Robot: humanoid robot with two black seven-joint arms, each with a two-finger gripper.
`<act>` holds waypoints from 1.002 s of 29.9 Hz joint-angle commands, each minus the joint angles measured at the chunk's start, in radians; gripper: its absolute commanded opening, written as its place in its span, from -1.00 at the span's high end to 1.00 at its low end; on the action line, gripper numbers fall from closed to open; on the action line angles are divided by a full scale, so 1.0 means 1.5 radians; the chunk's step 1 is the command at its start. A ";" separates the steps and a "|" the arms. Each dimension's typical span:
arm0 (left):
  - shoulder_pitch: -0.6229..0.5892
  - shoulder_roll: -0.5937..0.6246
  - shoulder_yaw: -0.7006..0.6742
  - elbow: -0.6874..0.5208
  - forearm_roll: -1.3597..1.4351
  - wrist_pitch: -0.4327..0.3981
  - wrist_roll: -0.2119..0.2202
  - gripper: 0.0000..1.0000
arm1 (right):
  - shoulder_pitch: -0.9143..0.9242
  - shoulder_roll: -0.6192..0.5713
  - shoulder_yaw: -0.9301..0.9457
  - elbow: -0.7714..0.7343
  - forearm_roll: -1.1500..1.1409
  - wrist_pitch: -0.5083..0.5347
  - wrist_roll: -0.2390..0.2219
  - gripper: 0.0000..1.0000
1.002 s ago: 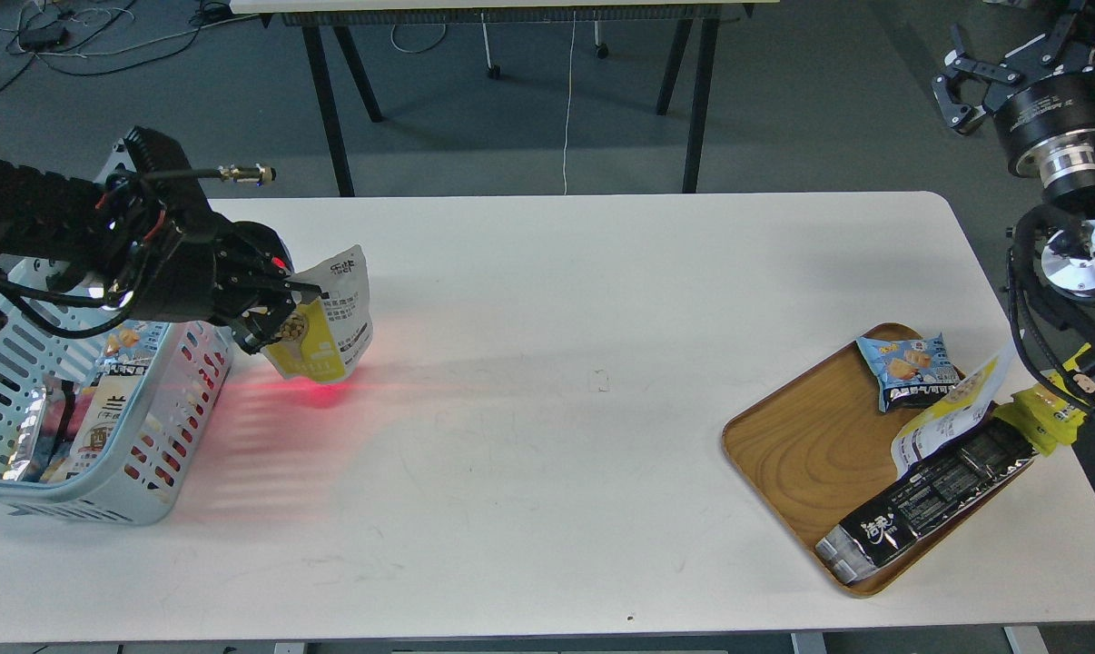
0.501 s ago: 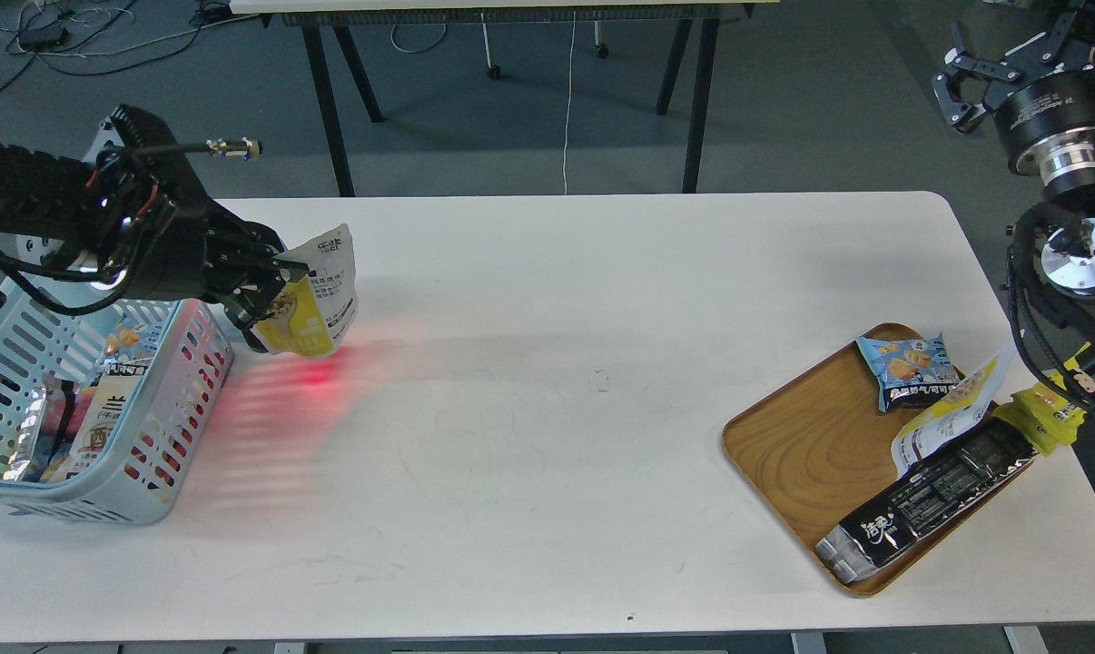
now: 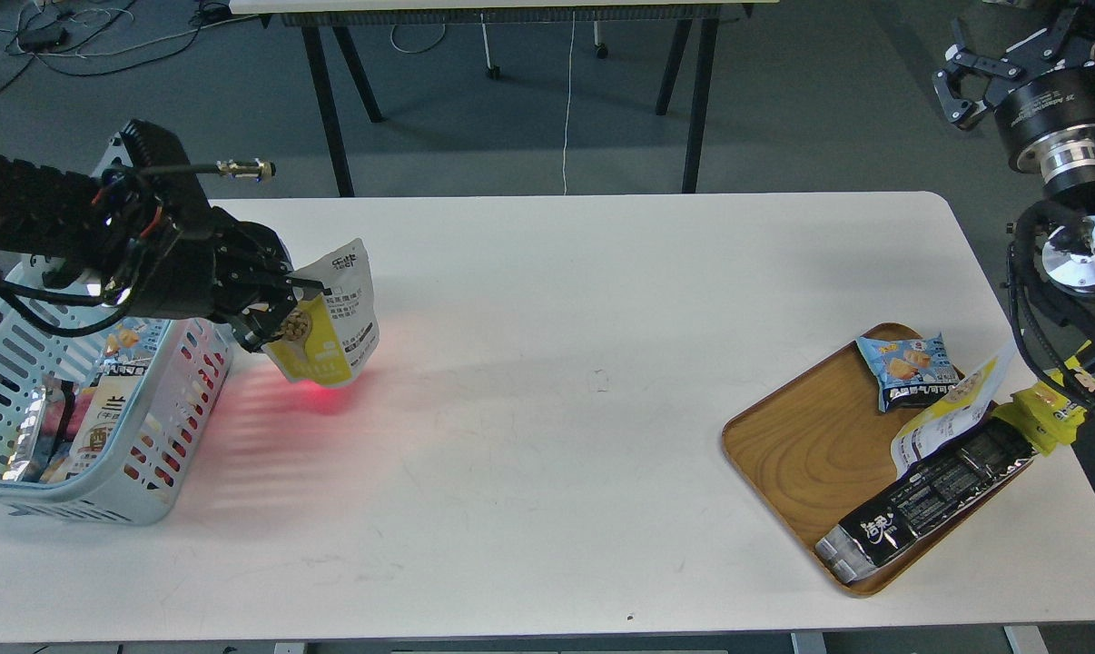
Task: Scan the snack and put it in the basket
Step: 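Hold the snack bag with the left gripper in front of the scanner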
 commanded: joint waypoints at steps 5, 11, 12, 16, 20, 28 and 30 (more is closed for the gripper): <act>0.004 0.000 0.001 -0.048 0.000 0.000 0.005 0.99 | 0.001 -0.002 -0.001 0.000 0.000 0.001 0.000 -0.90; 0.004 -0.017 0.000 -0.049 0.000 0.000 0.017 0.99 | 0.000 -0.006 -0.001 0.005 0.000 0.001 0.000 -0.90; 0.004 -0.020 0.000 -0.049 0.000 0.000 0.021 0.99 | 0.000 -0.006 -0.001 0.005 0.000 0.001 0.000 -0.90; 0.005 -0.023 -0.001 -0.049 0.000 0.000 0.022 0.99 | 0.000 -0.004 0.000 0.006 0.000 0.000 0.000 -0.90; 0.005 -0.020 -0.002 -0.048 0.000 0.000 0.021 0.99 | 0.000 -0.004 0.000 0.005 0.000 0.000 0.000 -0.90; 0.001 -0.024 -0.004 0.003 0.000 0.000 0.017 0.99 | 0.009 0.000 0.000 0.004 0.000 -0.001 0.000 -0.90; 0.001 -0.024 -0.004 0.017 0.000 0.000 0.016 0.99 | 0.015 0.001 -0.001 0.004 0.000 -0.001 0.000 -0.90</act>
